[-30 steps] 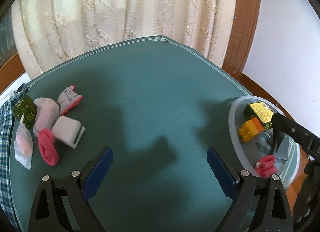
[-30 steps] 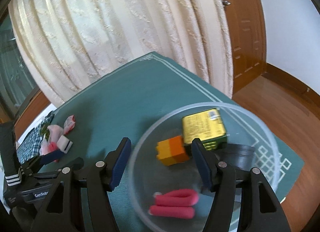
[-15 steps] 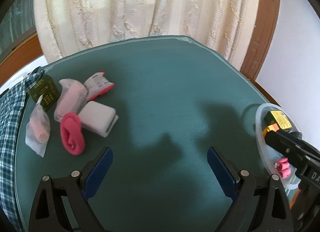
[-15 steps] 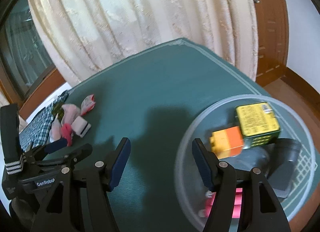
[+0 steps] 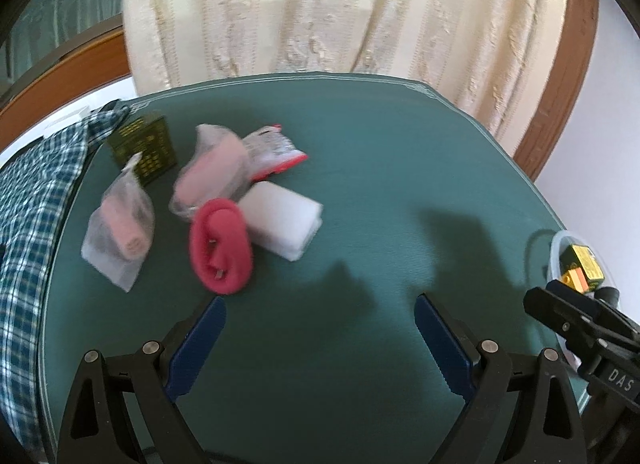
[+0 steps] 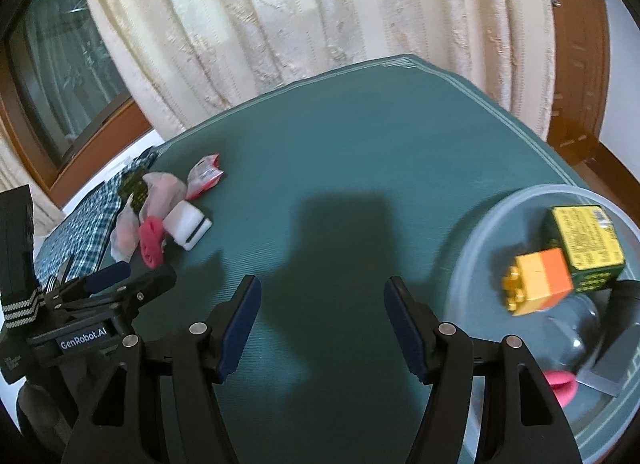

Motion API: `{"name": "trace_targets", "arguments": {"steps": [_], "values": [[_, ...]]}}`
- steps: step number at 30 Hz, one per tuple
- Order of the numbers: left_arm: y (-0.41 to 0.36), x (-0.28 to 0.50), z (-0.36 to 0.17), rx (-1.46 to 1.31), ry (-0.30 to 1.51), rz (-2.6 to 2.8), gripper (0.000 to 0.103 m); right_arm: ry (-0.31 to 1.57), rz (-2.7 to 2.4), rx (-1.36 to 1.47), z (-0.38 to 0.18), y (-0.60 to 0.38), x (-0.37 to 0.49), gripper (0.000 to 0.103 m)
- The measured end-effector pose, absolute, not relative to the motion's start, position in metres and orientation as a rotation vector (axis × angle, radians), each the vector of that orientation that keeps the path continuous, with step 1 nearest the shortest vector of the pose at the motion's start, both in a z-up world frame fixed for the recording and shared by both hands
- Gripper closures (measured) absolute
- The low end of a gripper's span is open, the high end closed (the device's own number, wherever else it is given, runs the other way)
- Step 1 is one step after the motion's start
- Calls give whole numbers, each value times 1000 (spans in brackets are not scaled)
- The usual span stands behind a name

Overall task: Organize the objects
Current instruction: 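Withdraw both grippers from the bowl back over the remaining items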

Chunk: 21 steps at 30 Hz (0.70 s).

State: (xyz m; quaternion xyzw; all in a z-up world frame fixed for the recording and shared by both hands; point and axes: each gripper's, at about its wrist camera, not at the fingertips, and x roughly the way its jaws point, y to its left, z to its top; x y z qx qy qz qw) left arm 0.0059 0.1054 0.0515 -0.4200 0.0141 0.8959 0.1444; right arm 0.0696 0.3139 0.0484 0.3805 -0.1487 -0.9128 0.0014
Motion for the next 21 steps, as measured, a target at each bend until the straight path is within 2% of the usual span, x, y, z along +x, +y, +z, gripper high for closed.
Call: {"name": "trace_targets", "arguments": {"steps": [21], "values": [[-11, -41, 50, -1305, -185, 2799, 5, -367, -2699, 1247, 30, 250, 30, 36]]}}
